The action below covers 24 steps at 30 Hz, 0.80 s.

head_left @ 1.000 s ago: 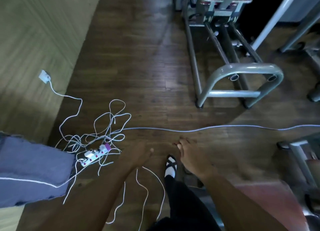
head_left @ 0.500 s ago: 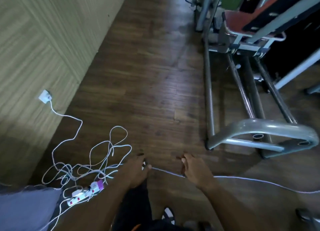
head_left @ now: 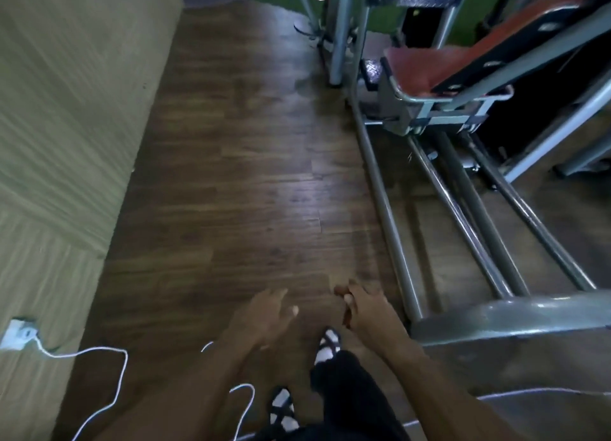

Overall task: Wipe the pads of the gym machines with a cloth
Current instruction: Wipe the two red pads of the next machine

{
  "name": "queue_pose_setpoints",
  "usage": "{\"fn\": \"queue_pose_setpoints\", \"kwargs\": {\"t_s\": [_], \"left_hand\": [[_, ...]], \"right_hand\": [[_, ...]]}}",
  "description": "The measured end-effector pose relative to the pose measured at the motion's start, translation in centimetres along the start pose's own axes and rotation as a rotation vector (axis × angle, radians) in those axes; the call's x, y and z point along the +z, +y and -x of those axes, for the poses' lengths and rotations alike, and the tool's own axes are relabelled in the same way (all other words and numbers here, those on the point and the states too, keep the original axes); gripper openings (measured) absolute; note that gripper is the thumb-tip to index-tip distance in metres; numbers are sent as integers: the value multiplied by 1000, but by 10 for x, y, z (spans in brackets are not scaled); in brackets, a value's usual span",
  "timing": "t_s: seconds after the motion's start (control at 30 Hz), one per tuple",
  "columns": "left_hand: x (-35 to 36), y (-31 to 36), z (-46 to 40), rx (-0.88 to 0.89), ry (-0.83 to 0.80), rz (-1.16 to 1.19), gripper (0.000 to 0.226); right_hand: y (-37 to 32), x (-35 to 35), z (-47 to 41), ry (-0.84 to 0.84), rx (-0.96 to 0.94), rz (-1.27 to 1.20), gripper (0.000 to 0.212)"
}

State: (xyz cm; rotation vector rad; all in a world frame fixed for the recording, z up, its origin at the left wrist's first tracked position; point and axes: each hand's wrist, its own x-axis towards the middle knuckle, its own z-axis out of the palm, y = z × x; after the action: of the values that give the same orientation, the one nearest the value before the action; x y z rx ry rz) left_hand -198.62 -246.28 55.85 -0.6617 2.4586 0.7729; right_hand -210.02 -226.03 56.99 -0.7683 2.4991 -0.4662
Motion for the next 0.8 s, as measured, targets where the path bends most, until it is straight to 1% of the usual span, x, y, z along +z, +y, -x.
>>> {"fn": "queue_pose_setpoints", "kwargs": {"t_s": [0.1, 0.17, 0.37, 0.43, 0.47, 0.57, 0.7, 0.8], "left_hand": [[-37, 6, -60, -7, -31, 14, 63], [-63, 11, -103, -9, -22, 15, 62], [-155, 34, -217, -77, 20, 72, 62], [-183, 45, -244, -88, 27, 64, 58], [-200, 51, -261, -93, 33, 56, 55], [-236, 56, -322, -90, 18, 57, 47], [-285, 64, -433, -35, -6, 47, 53], [-331, 81, -506, 29, -26, 21, 59]], "right_hand": [[-4, -15, -74, -19, -5, -23, 33], [-5, -30, -124, 2, -18, -42, 33], [-15, -92, -274, -71, -67, -31, 33], [-17, -113, -315, -85, -52, -20, 32], [-18, -126, -339, -61, -61, -11, 32], [-20, -157, -401, -69, -87, 18, 36], [-18, -190, -497, 1, -43, 5, 34], [-15, -213, -559, 54, 40, -48, 34]]}}
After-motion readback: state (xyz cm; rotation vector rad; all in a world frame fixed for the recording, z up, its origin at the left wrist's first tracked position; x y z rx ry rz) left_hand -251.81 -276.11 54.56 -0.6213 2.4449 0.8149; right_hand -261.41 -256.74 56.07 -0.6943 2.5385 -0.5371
